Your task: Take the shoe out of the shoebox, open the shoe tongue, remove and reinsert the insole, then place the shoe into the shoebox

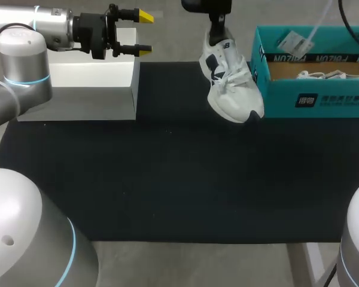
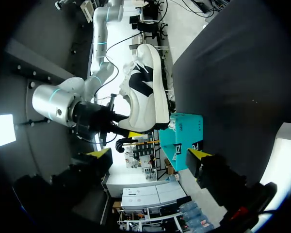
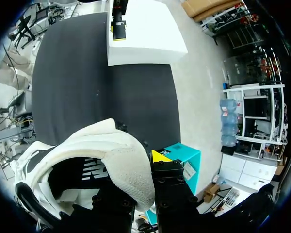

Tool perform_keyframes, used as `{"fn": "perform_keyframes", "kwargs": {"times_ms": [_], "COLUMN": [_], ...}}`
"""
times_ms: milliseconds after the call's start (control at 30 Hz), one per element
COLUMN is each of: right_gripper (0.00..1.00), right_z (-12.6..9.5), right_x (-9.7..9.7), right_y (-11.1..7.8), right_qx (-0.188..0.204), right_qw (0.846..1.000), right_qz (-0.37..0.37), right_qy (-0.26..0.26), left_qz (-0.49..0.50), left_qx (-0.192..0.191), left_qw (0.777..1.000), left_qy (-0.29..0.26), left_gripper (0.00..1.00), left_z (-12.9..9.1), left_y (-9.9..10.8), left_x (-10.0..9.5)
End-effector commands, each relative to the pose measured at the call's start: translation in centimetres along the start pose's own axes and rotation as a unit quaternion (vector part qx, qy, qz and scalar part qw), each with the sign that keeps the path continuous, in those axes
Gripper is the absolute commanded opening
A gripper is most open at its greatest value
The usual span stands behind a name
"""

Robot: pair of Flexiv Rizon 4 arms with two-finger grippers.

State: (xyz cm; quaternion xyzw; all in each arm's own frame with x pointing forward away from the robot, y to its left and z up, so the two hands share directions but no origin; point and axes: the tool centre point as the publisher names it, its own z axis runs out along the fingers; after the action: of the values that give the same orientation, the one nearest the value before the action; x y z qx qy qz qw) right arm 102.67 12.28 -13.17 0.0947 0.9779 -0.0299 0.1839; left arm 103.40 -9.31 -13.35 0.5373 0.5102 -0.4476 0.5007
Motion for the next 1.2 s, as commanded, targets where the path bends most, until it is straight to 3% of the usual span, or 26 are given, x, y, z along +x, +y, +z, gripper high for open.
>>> {"fn": "perform_keyframes", "kwargs": {"times_ms": [33, 500, 733, 1000, 1200], "right_gripper": [0.0, 0.0, 0.0, 0.0, 0.0], "right_z": [-0.3, -0.1, 1.1, 2.3, 3.9], "right_x": [-0.1, -0.2, -3.2, -6.8, -9.6], "right_y": [0.1, -0.2, -6.0, -14.2, -18.2], "right_qx": [0.002, 0.002, 0.032, 0.077, 0.101], "right_qw": [1.0, 1.0, 0.999, 0.996, 0.994], "right_qz": [0.0, 0.0, 0.028, 0.019, 0.037], "right_qy": [0.001, 0.001, -0.014, -0.029, -0.018], "left_qz": [0.001, 0.001, 0.001, 0.001, 0.001], "left_qx": [-0.001, -0.001, -0.001, -0.001, -0.001], "left_qw": [1.0, 1.0, 1.0, 1.0, 1.0], "left_qy": [0.001, 0.001, 0.001, 0.001, 0.001], "left_gripper": [1.0, 1.0, 1.0, 1.0, 1.0], "left_z": [0.0, 0.0, 0.0, 0.0, 0.0], "left_y": [-0.1, -0.1, -0.1, -0.1, -0.1], "left_x": [0.0, 0.0, 0.0, 0.0, 0.0]}}
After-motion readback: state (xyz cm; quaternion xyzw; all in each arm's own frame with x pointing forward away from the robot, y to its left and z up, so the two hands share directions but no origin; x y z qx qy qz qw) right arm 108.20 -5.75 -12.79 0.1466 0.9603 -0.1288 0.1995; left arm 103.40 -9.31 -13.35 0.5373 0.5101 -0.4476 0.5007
